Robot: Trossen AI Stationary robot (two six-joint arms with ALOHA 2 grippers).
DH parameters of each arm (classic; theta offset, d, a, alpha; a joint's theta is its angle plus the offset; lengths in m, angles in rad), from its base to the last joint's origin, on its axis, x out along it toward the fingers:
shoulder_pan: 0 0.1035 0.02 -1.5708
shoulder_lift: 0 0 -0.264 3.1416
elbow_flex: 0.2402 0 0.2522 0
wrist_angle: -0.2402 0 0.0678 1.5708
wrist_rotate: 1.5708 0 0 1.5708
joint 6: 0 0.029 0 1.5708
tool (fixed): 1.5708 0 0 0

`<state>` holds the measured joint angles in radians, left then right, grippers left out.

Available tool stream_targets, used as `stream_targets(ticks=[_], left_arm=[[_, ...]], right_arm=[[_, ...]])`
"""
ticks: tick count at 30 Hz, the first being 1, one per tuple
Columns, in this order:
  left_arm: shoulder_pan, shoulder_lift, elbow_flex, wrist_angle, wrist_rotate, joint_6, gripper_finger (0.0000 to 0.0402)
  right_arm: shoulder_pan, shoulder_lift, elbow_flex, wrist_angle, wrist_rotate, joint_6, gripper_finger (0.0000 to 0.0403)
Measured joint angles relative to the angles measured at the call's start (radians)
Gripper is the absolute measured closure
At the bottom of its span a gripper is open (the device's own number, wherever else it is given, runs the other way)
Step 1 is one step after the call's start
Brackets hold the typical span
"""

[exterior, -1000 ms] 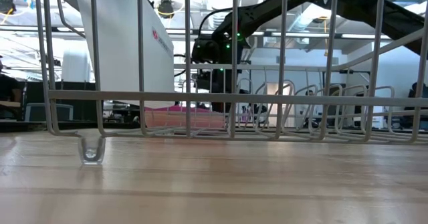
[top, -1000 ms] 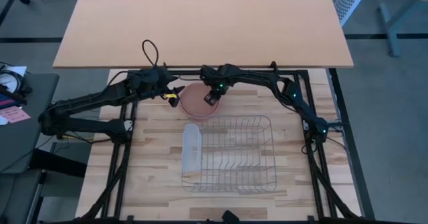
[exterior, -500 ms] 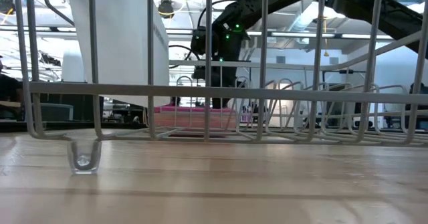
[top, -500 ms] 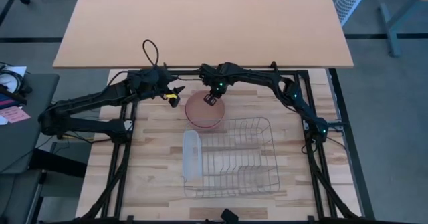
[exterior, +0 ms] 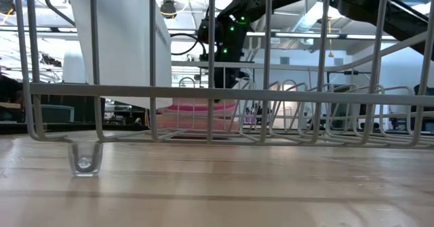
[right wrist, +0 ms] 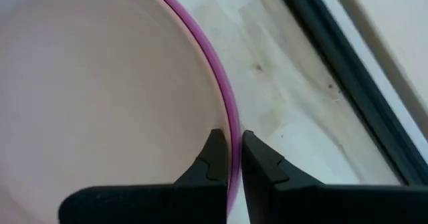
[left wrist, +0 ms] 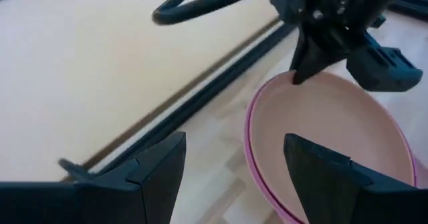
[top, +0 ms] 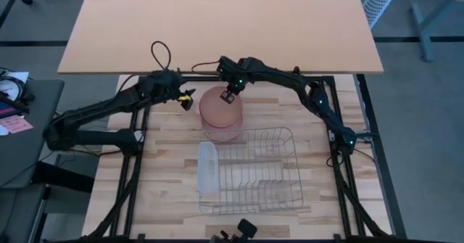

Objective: Sort dishes
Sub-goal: Put the light brown plate in the dish rack

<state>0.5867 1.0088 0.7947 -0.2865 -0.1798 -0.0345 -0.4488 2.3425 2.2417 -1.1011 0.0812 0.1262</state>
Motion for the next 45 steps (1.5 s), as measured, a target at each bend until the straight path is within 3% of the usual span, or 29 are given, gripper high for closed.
stream_targets(ticks=[10, 19, 26, 33, 45], left_arm=[[0.101, 0.002, -0.059, 0.022, 0.154, -0.023, 0.0155], [0.115, 0.044, -0.059, -0.018, 0.281, -0.092, 0.0155], [0.109, 0.218, -0.059, -0.02, 0.401, -0.105, 0.0155], [0.103, 0.386, -0.059, -0.001, 0.456, -0.131, 0.0155], [0.088, 0.588, -0.02, 0.041, 0.464, -0.15, 0.0155]], right_arm=[[-0.012, -0.001, 0.116, -0.088, -0.007, -0.053, 0.0386], [-0.051, -0.092, 0.106, -0.171, -0.061, -0.101, 0.0386], [-0.071, -0.17, 0.106, -0.196, -0.114, -0.129, 0.0387], [-0.068, -0.23, 0.106, -0.227, -0.117, -0.149, 0.0387], [-0.036, -0.232, 0.106, -0.207, -0.118, -0.161, 0.0387]])
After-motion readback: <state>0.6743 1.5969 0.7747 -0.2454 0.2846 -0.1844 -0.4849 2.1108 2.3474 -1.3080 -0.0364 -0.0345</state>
